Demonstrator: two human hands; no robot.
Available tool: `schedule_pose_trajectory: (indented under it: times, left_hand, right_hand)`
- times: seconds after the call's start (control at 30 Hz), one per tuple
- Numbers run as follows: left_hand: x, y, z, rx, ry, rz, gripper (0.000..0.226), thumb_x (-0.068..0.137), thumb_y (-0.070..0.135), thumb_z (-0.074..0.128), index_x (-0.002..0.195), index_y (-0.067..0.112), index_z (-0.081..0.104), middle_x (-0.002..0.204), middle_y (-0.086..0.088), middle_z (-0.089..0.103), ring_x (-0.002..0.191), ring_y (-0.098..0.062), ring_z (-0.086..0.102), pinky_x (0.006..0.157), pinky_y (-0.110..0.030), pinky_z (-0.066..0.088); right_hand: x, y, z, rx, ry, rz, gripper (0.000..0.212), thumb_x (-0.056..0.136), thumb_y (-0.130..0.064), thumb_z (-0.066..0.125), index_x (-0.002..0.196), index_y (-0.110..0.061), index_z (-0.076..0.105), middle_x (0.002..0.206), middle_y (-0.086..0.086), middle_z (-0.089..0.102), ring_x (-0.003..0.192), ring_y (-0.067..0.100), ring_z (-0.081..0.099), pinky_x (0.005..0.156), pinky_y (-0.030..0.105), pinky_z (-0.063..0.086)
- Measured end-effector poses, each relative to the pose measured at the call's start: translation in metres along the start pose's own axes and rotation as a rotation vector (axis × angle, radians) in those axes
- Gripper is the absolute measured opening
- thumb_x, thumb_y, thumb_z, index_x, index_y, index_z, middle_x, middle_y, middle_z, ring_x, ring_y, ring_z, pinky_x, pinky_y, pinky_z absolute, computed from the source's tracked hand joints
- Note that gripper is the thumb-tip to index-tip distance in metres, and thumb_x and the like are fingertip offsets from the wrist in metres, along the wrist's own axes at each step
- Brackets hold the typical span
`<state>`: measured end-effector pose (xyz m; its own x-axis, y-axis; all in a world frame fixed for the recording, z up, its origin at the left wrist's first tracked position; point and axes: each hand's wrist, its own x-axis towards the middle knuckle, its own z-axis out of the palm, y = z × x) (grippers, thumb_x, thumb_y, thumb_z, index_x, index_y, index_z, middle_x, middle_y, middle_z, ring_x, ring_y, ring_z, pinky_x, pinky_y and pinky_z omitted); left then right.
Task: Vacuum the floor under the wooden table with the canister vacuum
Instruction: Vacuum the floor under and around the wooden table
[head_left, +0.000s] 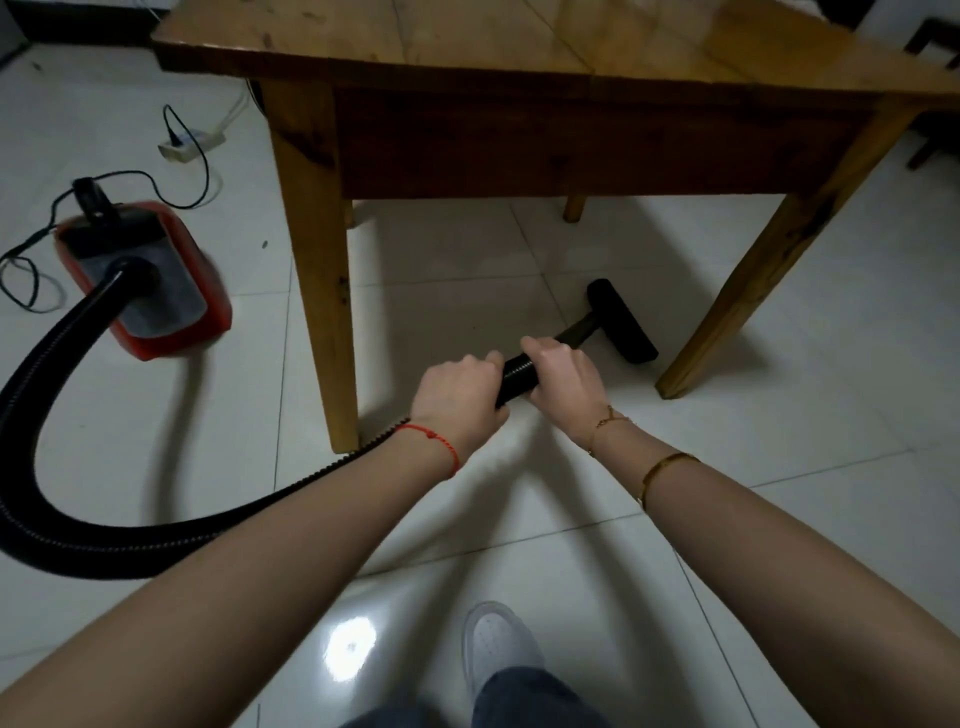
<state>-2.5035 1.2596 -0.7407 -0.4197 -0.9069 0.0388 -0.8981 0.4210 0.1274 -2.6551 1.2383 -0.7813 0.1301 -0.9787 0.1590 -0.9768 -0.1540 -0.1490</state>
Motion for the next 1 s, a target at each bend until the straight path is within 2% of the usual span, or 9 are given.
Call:
schedule_pose_trajectory:
  times: [0.1, 0.27, 0.4, 0.57, 0.7, 0.83, 1.0]
  left_hand:
    - [0.030, 0.024, 0.012, -0.008, -0.007, 0.018, 0.030, 0.088, 0.028, 0.056, 0.113, 0.014, 0.050, 0.105, -0.011, 0.064, 0.094, -0.033, 0.064, 0.064, -0.032, 0.034]
    - [0.066, 0.051, 0.028, -0.040, -0.027, 0.029, 0.029, 0.090, 0.025, 0.055, 0.115, 0.012, 0.050, 0.108, -0.010, 0.064, 0.096, -0.033, 0.063, 0.065, -0.031, 0.034]
    - [0.070, 0.049, 0.030, -0.046, -0.027, 0.019, 0.028, 0.089, 0.025, 0.055, 0.114, 0.011, 0.050, 0.106, -0.011, 0.064, 0.094, -0.033, 0.064, 0.065, -0.032, 0.036]
    - [0.051, 0.030, 0.019, -0.036, -0.023, 0.006, 0.030, 0.088, 0.028, 0.055, 0.113, 0.012, 0.050, 0.103, -0.010, 0.063, 0.091, -0.033, 0.064, 0.064, -0.033, 0.038]
    - [0.015, 0.007, 0.008, -0.035, 0.001, -0.011, 0.027, 0.088, 0.029, 0.054, 0.109, 0.013, 0.050, 0.098, -0.009, 0.063, 0.087, -0.033, 0.064, 0.064, -0.033, 0.040]
    - [-0.029, -0.018, -0.006, -0.039, -0.006, -0.037, 0.024, 0.086, 0.031, 0.054, 0.105, 0.015, 0.050, 0.084, -0.005, 0.059, 0.074, -0.027, 0.061, 0.062, -0.032, 0.046]
    - [-0.084, -0.047, -0.026, -0.003, -0.001, -0.088, 0.017, 0.086, 0.031, 0.053, 0.098, 0.018, 0.050, 0.074, 0.000, 0.054, 0.060, -0.021, 0.051, 0.054, -0.028, 0.042]
  right_hand:
    - [0.007, 0.035, 0.003, 0.003, -0.013, 0.069, 0.015, 0.081, -0.002, 0.058, 0.092, -0.007, 0.050, 0.097, 0.013, 0.060, 0.082, 0.034, 0.061, 0.058, 0.029, 0.035]
    - [0.020, 0.077, 0.010, 0.043, -0.061, 0.138, 0.017, 0.080, 0.000, 0.058, 0.094, -0.007, 0.051, 0.103, 0.014, 0.059, 0.090, 0.034, 0.060, 0.066, 0.028, 0.038]
    - [0.027, 0.078, 0.012, 0.046, -0.057, 0.134, 0.019, 0.079, 0.002, 0.055, 0.096, -0.007, 0.052, 0.104, 0.015, 0.058, 0.093, 0.036, 0.059, 0.068, 0.028, 0.036]
    - [0.022, 0.050, 0.010, 0.089, -0.035, 0.085, 0.018, 0.080, 0.004, 0.056, 0.092, -0.008, 0.050, 0.100, 0.015, 0.058, 0.087, 0.033, 0.059, 0.065, 0.027, 0.036]
    - [0.011, 0.013, 0.008, 0.147, -0.036, 0.011, 0.022, 0.078, 0.005, 0.059, 0.088, -0.011, 0.049, 0.097, 0.011, 0.058, 0.084, 0.029, 0.058, 0.064, 0.029, 0.042]
    - [-0.006, -0.032, 0.003, 0.191, -0.039, -0.079, 0.027, 0.077, 0.002, 0.060, 0.081, -0.018, 0.042, 0.093, 0.006, 0.057, 0.081, 0.023, 0.056, 0.063, 0.028, 0.041]
    - [-0.026, -0.090, -0.007, 0.252, -0.055, -0.176, 0.013, 0.082, -0.009, 0.063, 0.087, -0.011, 0.051, 0.095, 0.004, 0.057, 0.078, 0.017, 0.046, 0.066, 0.026, 0.035]
